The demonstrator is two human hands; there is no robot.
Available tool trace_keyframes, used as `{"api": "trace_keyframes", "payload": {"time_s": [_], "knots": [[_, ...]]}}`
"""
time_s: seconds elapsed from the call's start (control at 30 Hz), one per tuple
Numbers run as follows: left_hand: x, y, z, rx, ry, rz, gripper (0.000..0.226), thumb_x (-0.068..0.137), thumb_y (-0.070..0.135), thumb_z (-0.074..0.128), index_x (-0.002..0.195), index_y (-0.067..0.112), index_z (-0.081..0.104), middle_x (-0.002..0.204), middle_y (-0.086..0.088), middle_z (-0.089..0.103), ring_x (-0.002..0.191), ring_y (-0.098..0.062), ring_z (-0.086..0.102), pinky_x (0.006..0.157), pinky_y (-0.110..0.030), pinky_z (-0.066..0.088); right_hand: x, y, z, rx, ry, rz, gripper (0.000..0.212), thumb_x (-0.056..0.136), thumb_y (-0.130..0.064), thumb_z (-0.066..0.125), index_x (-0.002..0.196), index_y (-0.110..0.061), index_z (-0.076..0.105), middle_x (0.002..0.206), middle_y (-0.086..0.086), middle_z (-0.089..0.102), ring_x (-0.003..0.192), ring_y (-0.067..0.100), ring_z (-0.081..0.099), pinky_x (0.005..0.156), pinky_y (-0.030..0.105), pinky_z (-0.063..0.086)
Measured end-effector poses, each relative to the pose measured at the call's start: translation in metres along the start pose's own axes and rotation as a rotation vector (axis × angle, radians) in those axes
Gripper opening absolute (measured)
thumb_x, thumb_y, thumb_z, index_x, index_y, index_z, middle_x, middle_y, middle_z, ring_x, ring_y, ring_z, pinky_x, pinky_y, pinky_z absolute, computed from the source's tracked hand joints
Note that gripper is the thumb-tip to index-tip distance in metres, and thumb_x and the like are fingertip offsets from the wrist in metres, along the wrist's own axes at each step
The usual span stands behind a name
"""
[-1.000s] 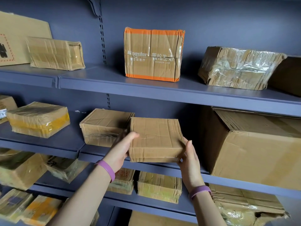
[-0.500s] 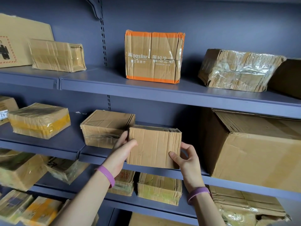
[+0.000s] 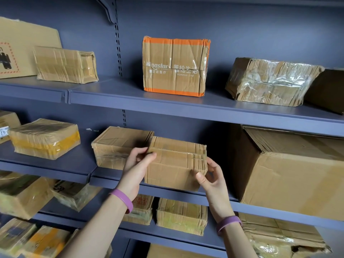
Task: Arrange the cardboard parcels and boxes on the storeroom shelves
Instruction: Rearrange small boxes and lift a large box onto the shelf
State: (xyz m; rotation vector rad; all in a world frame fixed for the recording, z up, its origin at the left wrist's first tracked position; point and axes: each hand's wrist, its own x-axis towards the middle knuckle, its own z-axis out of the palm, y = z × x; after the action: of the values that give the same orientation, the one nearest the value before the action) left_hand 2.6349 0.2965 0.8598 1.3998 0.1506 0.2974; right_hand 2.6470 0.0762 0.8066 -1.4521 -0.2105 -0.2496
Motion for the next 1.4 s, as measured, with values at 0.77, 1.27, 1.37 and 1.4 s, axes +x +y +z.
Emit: {"api": "trace_keyframes", "payload": {"time_s": [0.77,1.27,1.37,1.4], "knots": [[-0.007,0.001,-0.004,-0.054,-0.087,0.006,0.042,0.079,0.048,0.079,0.114,0.027,0.067,0.117,0.007,0.071,0.120,-0.012,0.061,0.109,-0.035,0.043,0.003,-0.010,0.006,0.087,0.149,-0.068,0.024,0.089,0.005,0.065,0.096,-0.011,0.050,0.122,0.002,0.064,0.112,0.012,0.063,0.087,0.018,0.051],[-0.003,-0.010,-0.009,-0.024,-0.094,0.040,0.032,0.085,0.001,0.068,0.116,0.010,0.066,0.122,-0.007,0.070,0.122,-0.024,0.061,0.110,-0.052,0.043,-0.002,-0.013,0.008,0.139,0.086,-0.079,0.040,0.093,-0.019,0.064,0.132,-0.022,0.054,0.128,-0.007,0.066,0.124,0.013,0.059,0.097,0.027,0.050],[0.000,-0.013,-0.012,0.009,-0.116,0.043,0.037,0.087,-0.016,0.056,0.117,0.005,0.063,0.120,-0.007,0.071,0.120,-0.021,0.063,0.109,-0.049,0.045,-0.002,-0.012,0.007,0.137,0.092,-0.084,0.039,0.094,0.004,0.056,0.125,-0.019,0.056,0.122,-0.006,0.069,0.119,0.013,0.062,0.088,0.022,0.054],[0.000,-0.013,-0.012,0.008,-0.119,0.047,0.038,0.087,-0.018,0.056,0.117,0.004,0.062,0.119,-0.007,0.071,0.119,-0.022,0.063,0.109,-0.048,0.046,-0.002,-0.011,0.007,0.138,0.094,-0.082,0.040,0.094,0.007,0.056,0.124,-0.018,0.056,0.122,-0.005,0.069,0.119,0.013,0.062,0.089,0.022,0.054]]}}
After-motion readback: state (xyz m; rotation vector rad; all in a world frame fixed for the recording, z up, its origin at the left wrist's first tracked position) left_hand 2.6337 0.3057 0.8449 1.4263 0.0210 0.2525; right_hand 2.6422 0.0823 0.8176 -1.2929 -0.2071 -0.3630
